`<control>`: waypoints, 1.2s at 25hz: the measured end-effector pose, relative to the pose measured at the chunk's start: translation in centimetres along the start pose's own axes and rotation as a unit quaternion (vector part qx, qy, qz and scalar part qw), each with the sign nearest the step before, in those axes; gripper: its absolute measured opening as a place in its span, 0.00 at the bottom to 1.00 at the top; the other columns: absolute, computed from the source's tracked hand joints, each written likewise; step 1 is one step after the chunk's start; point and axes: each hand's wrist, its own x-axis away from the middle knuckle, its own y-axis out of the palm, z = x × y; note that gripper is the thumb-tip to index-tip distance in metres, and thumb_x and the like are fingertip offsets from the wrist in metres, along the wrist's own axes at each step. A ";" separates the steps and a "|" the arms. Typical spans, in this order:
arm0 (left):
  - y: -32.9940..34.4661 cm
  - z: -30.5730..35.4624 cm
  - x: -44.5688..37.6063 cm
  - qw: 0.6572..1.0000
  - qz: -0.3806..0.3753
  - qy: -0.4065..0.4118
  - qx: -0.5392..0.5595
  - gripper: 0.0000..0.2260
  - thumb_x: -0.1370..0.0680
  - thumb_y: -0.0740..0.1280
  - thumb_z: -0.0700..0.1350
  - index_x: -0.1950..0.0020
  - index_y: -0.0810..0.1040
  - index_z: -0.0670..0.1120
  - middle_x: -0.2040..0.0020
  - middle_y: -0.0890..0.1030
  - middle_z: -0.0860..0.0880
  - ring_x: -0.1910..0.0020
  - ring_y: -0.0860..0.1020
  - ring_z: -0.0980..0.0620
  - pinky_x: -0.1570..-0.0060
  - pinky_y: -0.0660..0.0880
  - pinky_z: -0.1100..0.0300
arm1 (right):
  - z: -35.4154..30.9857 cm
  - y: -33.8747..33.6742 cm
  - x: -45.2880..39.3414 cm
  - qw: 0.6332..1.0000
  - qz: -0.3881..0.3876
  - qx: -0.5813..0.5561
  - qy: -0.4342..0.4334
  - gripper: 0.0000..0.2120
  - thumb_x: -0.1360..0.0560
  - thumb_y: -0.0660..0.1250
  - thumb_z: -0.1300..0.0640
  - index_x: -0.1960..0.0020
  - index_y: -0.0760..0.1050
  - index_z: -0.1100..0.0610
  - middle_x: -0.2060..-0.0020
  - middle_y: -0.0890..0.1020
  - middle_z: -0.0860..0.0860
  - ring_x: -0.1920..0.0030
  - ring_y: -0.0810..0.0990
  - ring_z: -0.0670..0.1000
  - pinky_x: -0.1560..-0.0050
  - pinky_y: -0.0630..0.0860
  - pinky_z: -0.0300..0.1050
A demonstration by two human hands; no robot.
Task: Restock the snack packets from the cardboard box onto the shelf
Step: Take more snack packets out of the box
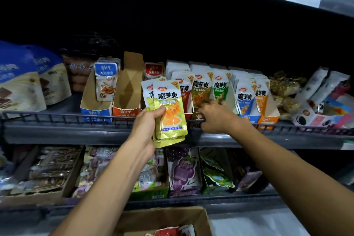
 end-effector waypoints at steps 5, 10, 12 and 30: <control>0.0 0.0 -0.2 1.000 -0.012 0.011 -0.006 0.19 0.23 0.70 0.45 0.33 0.76 0.46 0.47 0.86 0.47 0.49 0.85 0.44 0.50 0.81 0.46 | 0.0 0.5 0.3 1.000 0.021 0.021 0.008 0.15 0.32 0.66 0.56 0.46 0.75 0.56 0.41 0.77 0.56 0.28 0.64 0.57 0.26 0.46 0.66; -0.1 0.5 0.0 1.000 -0.011 0.009 -0.007 0.15 0.23 0.69 0.45 0.36 0.79 0.45 0.50 0.86 0.47 0.51 0.85 0.45 0.56 0.82 0.51 | 0.2 0.0 0.7 1.000 -0.005 0.015 0.000 0.29 0.30 0.66 0.58 0.29 0.66 0.53 0.25 0.64 0.53 0.22 0.47 0.54 0.26 0.38 0.65; 0.0 0.5 0.0 1.000 -0.006 0.016 -0.005 0.17 0.23 0.70 0.45 0.35 0.78 0.46 0.50 0.86 0.48 0.51 0.85 0.45 0.59 0.81 0.54 | 0.2 -0.4 1.1 0.999 0.041 -0.003 0.002 0.29 0.30 0.66 0.62 0.30 0.67 0.51 0.29 0.69 0.53 0.24 0.56 0.54 0.25 0.41 0.60; 0.6 0.8 1.4 0.997 -0.003 0.075 -0.013 0.07 0.19 0.64 0.39 0.46 0.79 0.50 0.50 0.85 0.49 0.54 0.83 0.49 0.54 0.79 0.53 | 0.9 -3.7 1.5 0.661 0.266 -0.672 0.204 0.05 0.19 0.60 0.62 0.45 0.71 0.57 0.53 0.80 0.53 0.65 0.78 0.46 0.71 0.75 0.36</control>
